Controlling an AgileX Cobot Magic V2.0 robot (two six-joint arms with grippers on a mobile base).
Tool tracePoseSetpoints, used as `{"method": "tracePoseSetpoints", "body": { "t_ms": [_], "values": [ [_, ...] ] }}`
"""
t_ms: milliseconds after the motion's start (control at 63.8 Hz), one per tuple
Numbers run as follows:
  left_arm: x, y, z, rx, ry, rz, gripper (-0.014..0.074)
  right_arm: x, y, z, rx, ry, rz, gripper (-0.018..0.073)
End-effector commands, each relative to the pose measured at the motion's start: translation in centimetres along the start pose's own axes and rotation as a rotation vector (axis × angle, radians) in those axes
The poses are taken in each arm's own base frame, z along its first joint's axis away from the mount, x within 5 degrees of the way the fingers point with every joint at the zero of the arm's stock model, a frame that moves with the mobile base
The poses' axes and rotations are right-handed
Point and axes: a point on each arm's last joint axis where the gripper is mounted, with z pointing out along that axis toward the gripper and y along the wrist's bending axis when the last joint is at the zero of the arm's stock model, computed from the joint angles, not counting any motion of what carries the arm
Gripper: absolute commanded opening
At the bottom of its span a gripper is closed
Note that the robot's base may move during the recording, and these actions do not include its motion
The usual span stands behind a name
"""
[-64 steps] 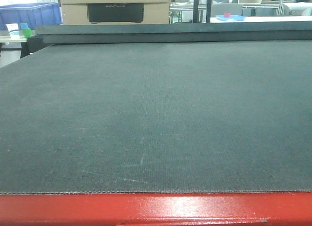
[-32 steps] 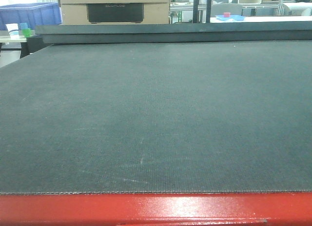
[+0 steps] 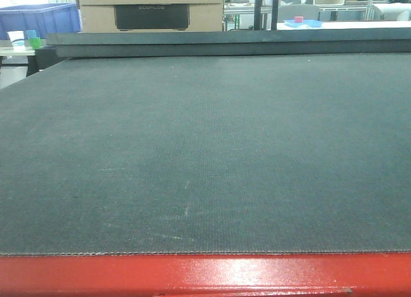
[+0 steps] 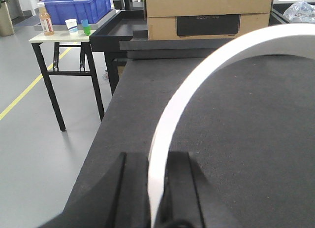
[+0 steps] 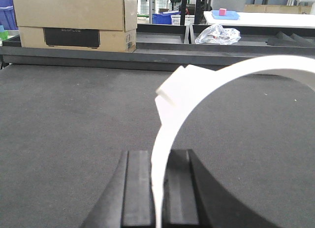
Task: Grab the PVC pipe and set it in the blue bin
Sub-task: 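Turn the base away from the table while holding the arc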
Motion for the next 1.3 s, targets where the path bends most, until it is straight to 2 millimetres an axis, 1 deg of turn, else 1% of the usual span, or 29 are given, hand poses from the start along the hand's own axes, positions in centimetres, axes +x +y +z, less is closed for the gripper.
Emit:
{"method": "tracePoseSetpoints", "body": {
  "t_ms": [0, 1286],
  "values": [
    [-0.12, -0.01, -0.13, 0.001, -0.018, -0.011, -0.0111, -0.17, 0.02, -0.16, 0.001, -0.025, -0.004, -0.0169],
    [-0.12, -0.01, -0.13, 0.001, -0.018, -0.011, -0.0111, -0.17, 0.02, -0.16, 0.001, -0.025, -0.004, -0.0169]
  ]
}}
